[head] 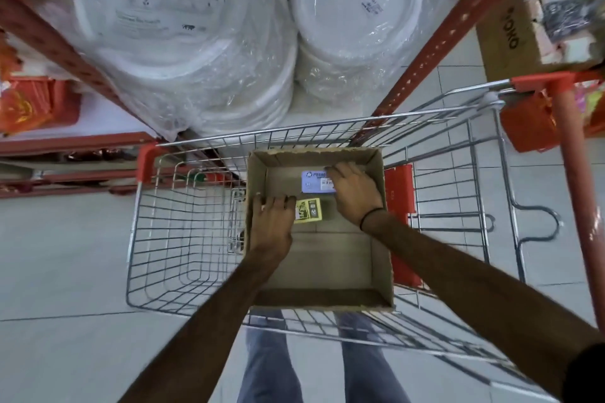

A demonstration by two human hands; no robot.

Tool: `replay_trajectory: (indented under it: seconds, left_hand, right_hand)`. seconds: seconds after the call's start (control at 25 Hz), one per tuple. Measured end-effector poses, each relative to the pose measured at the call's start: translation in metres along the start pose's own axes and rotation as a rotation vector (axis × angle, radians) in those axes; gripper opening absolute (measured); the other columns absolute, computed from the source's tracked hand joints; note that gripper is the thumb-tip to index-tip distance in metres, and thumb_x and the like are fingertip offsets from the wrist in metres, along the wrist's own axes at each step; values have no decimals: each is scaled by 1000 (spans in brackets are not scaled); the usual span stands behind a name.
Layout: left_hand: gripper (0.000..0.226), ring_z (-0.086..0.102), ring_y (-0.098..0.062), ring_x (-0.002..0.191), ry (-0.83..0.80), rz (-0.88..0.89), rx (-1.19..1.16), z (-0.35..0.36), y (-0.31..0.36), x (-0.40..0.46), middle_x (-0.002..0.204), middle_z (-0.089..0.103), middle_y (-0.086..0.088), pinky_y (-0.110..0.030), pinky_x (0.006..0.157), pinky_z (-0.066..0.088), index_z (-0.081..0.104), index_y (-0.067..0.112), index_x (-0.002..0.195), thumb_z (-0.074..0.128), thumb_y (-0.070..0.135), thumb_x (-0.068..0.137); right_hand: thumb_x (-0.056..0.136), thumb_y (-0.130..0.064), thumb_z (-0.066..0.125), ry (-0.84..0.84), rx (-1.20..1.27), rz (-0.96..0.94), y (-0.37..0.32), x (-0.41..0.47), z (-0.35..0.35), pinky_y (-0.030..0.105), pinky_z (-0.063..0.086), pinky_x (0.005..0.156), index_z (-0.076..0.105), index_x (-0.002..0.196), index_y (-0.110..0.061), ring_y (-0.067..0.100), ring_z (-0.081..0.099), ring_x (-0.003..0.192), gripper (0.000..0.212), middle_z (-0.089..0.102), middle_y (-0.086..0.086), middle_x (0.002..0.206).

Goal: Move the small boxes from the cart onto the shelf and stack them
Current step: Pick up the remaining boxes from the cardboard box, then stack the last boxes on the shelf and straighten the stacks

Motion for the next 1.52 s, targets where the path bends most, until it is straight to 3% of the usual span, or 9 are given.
replay_trajectory:
  seconds: [0.16, 0.32, 0.48, 0.64, 0.72, 0.84, 1.0, 1.2, 1.52]
  left_hand:
    - [65, 62, -33, 109, 148, 34, 12, -118, -4, -34, 122, 67, -12, -45, 93, 49, 58, 13, 128, 76, -2, 67]
    - [66, 64, -38, 96, 389, 60, 15, -260, -8, -72, 106, 72, -15, -44, 81, 49, 66, 9, 115, 75, -7, 52]
    - [67, 62, -36, 98, 733, 104, 26, -404, -12, -109, 108, 72, -9, -43, 82, 44, 65, 12, 117, 76, -6, 54]
    - [68, 61, -36, 107, 1081, 129, -2, -524, -16, -139, 117, 71, -10, -45, 88, 48, 63, 11, 125, 79, -7, 62]
    - [69, 61, -36, 107, 1213, 98, -14, -570, -27, -139, 117, 70, -11, -45, 90, 48, 63, 9, 125, 77, -10, 61]
    - [69, 63, -38, 99, 1275, 61, -8, -621, -42, -117, 109, 72, -14, -47, 85, 50, 66, 6, 118, 73, -17, 53]
    - [62, 67, -38, 95, 1117, 60, 65, -632, -44, -70, 103, 77, -14, -45, 79, 54, 70, 7, 113, 70, -18, 57]
    - [63, 67, -33, 113, 1082, 108, 81, -627, -49, -56, 126, 73, -12, -48, 98, 54, 66, 7, 127, 85, 8, 68]
    - [60, 64, -26, 120, 1113, 30, 95, -630, -53, -52, 131, 71, -2, -45, 99, 47, 66, 19, 131, 86, 21, 74]
  right_hand:
    - [75, -4, 68, 240, 67, -109, -30, -32, -115, 47, 56, 84, 58, 126, -7, 33, 56, 108, 52, 63, 13, 120]
    - [74, -6, 70, 550, 122, -247, -62, -66, -260, 38, 47, 91, 61, 126, -5, 32, 56, 105, 53, 65, 14, 118]
    - [76, -9, 76, 870, 133, -362, -84, -100, -415, 36, 43, 96, 62, 123, -3, 32, 56, 107, 49, 65, 16, 119]
    - [73, -5, 78, 1177, 183, -423, -89, -121, -551, 43, 49, 94, 63, 123, -4, 33, 59, 107, 52, 69, 16, 115]
    - [72, -4, 75, 1248, 147, -397, -86, -110, -599, 45, 50, 93, 62, 125, -7, 34, 60, 106, 55, 69, 16, 114]
    - [68, 2, 73, 1179, 40, -272, -71, -71, -632, 51, 51, 92, 62, 126, -6, 42, 63, 104, 59, 70, 21, 113]
    - [71, 4, 78, 975, 26, -131, -53, -32, -608, 53, 50, 100, 62, 130, -10, 41, 61, 115, 62, 69, 19, 122]
    - [79, -10, 82, 898, 57, -235, -56, -30, -596, 42, 43, 113, 60, 135, -13, 27, 55, 131, 60, 63, 8, 138]
    - [84, -7, 76, 864, 100, -256, -60, -21, -605, 44, 46, 111, 62, 132, -17, 26, 58, 126, 51, 66, 4, 136]
Point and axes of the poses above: each hand's wrist, its own x-axis towards the middle knuckle, its own z-axis out of the palm, y = z × x, the point moved 6 cm from there along x, towards the middle knuckle
